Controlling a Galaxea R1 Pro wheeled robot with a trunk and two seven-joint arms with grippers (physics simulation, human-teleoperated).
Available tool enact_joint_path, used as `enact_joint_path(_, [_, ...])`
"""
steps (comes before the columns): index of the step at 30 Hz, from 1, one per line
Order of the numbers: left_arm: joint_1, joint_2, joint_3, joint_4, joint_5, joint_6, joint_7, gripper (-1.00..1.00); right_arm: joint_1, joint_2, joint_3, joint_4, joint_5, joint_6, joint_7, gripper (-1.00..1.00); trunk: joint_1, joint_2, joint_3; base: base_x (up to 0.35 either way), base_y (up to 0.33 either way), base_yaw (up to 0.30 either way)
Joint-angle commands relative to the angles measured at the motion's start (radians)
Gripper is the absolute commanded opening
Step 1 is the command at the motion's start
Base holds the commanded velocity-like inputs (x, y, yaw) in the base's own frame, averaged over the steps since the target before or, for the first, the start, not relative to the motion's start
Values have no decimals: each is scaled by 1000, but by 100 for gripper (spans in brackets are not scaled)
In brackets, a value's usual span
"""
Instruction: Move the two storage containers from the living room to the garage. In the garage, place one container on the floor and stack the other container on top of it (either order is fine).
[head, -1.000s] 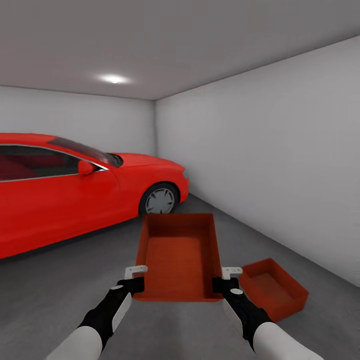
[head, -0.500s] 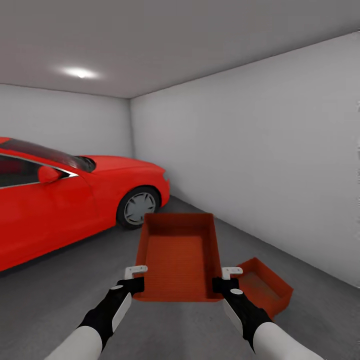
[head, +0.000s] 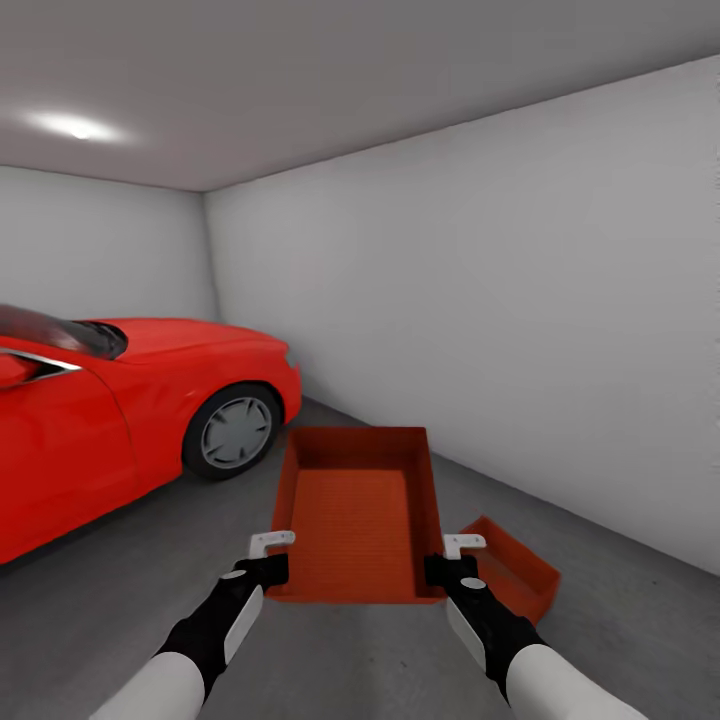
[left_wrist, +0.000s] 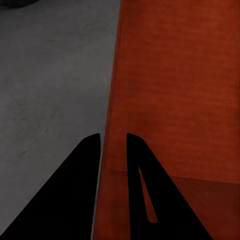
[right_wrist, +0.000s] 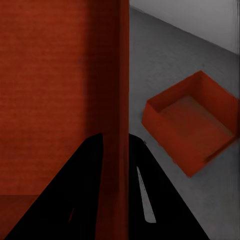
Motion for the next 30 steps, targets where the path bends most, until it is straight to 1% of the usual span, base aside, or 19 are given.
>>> enact_joint_path(1, [0,27,28,-5,-3,7,13,-100,-1,-7,-14,-2,-7,4,-10,-100,1,-1,0,322,167,-284])
enact_joint_path(30, [0,27,28,-6,-3,7,13,-100,-1,-7,-14,-2,-7,3,-10,-100,1,-1,0,313,186,-284])
